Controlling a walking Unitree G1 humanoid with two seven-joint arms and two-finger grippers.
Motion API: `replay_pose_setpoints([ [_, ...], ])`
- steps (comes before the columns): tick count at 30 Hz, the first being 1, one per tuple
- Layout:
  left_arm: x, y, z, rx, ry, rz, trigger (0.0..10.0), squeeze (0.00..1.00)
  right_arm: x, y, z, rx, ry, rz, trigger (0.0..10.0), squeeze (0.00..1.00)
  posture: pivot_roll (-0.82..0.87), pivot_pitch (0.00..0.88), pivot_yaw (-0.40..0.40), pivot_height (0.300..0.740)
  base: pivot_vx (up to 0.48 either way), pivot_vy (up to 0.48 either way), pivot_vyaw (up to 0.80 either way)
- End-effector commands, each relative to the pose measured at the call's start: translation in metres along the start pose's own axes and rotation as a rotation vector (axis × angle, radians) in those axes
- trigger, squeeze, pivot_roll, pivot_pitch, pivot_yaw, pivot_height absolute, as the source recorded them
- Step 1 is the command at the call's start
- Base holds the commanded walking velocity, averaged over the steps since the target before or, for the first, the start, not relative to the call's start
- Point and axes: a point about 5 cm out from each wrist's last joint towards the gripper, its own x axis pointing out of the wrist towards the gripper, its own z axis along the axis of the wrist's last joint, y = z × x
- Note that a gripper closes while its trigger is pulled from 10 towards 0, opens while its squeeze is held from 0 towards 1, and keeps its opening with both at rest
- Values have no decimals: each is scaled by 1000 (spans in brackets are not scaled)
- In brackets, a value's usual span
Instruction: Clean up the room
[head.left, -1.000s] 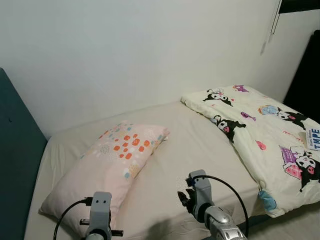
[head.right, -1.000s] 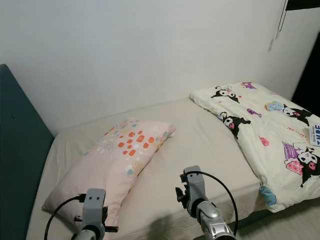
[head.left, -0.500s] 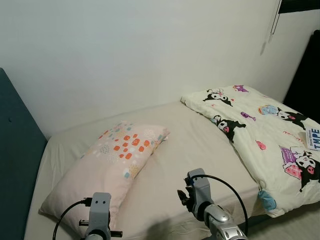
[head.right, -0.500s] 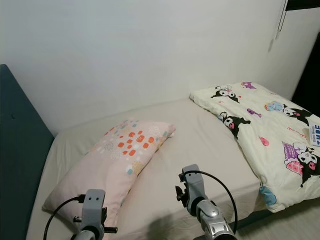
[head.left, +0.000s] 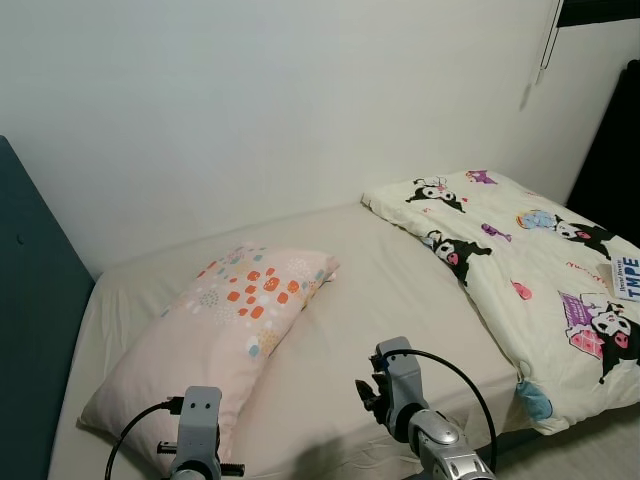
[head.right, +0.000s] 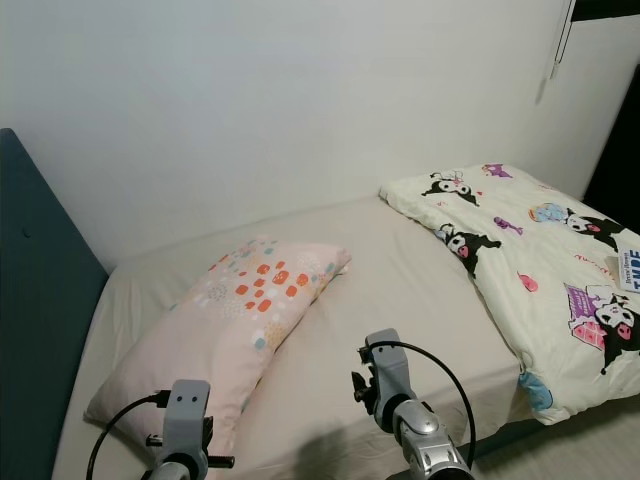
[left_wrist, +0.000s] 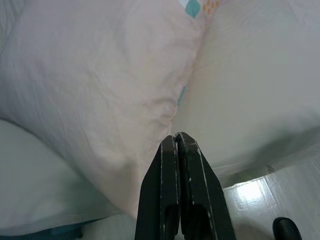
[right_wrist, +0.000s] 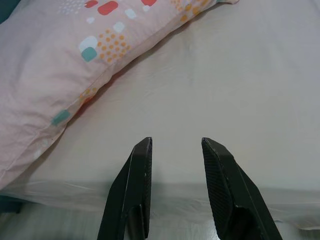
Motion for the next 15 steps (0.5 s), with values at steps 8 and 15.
replay_pose_setpoints([
  [8,-2,6,-4,21,20,11,10000,0,1,2,1,19,-8,5,10000,0,-78,0,29,738,0,0,0],
  [15,-2,5,-6,21,26,7,10000,0,1,2,0,21,-8,3,10000,0,-79,0,28,738,0,0,0],
])
